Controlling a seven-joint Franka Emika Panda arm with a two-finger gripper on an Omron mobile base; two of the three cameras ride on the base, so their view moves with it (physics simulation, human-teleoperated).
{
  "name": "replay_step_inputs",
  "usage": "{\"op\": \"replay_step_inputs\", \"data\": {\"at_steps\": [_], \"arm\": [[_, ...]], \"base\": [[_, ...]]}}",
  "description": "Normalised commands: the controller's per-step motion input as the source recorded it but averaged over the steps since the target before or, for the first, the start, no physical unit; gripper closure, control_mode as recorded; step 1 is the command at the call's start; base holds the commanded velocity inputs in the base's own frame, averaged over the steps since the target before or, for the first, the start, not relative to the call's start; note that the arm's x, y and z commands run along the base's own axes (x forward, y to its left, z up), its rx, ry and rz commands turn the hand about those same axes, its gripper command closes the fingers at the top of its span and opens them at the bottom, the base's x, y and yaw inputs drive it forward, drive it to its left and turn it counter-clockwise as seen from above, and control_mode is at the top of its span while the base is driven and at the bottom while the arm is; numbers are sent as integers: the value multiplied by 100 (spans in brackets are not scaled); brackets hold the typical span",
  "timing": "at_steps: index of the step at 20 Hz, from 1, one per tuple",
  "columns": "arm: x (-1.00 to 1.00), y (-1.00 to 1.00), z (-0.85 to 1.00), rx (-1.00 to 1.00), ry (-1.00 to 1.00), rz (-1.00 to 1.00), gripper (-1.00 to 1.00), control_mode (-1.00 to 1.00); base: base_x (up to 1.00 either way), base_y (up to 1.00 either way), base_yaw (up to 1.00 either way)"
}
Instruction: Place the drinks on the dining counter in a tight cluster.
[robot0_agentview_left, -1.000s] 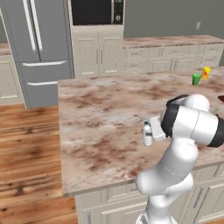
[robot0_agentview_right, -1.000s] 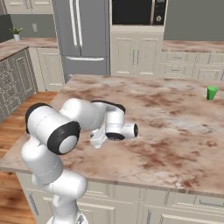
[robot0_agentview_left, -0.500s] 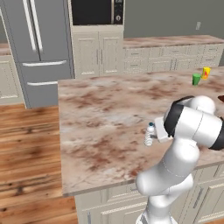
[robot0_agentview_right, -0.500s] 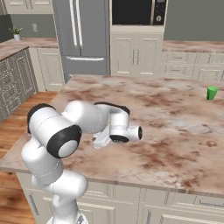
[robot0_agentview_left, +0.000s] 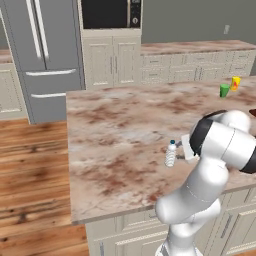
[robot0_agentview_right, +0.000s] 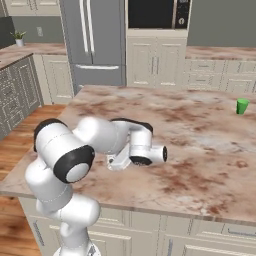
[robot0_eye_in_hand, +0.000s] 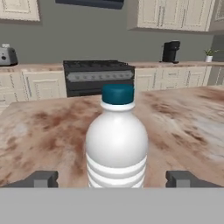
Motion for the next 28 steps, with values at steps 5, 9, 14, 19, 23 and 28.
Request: {"op": "replay_step_inputs", "data": {"at_steps": [5,9,14,19,23,28], "arm": [[-27,-22,19,0,3,-8,-100,-100],[-38,-22,30,0,3,-10,-100,-100],[-38,-15,34,0,9,-9,-100,-100],[-44,-3,28,0,2,-6,-100,-100],[-31,9,34,0,0,0,-100,-100],[-21,1,42,0,2,0,-100,-100]], "base": [[0,0,0],[0,0,0],[0,0,0],[0,0,0],[0,0,0],[0,0,0]]}}
